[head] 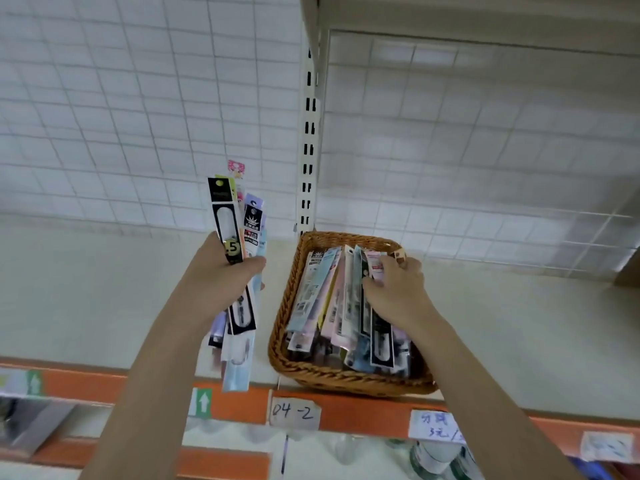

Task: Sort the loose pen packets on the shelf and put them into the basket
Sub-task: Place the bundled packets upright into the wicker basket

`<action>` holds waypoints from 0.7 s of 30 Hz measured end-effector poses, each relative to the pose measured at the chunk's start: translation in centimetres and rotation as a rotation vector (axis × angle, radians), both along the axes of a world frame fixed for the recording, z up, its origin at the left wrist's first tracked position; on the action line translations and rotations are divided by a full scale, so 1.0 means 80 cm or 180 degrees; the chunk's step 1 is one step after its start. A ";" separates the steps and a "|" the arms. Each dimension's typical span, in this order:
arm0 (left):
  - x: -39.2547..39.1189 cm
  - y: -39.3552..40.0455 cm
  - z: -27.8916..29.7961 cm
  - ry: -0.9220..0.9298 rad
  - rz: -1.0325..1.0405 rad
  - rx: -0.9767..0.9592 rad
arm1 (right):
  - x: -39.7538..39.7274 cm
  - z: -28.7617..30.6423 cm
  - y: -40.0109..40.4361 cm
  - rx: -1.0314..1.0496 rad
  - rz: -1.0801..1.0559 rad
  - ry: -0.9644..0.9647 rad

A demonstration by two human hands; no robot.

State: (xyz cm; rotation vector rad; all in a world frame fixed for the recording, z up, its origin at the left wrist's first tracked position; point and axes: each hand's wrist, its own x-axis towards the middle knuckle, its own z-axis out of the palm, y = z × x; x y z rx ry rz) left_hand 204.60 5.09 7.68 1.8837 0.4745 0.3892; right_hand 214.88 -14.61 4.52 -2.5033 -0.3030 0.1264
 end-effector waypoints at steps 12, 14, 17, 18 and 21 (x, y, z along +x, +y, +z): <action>0.098 -0.080 0.029 0.0458 -0.0257 0.0213 | 0.015 0.001 -0.025 0.0696 0.0136 -0.0231; 0.102 -0.090 0.019 0.0560 -0.0262 0.0322 | 0.018 0.002 -0.038 0.0864 -0.0021 -0.0412; 0.101 -0.102 0.004 0.0655 -0.0316 0.0520 | 0.025 -0.003 -0.058 0.1132 -0.0268 -0.0561; 0.099 -0.105 0.000 0.0732 -0.0348 0.0677 | 0.027 -0.007 -0.064 0.1155 -0.0336 -0.0634; 0.094 -0.110 -0.008 0.0958 -0.0466 0.1163 | 0.032 -0.023 -0.081 0.1177 -0.0546 -0.0781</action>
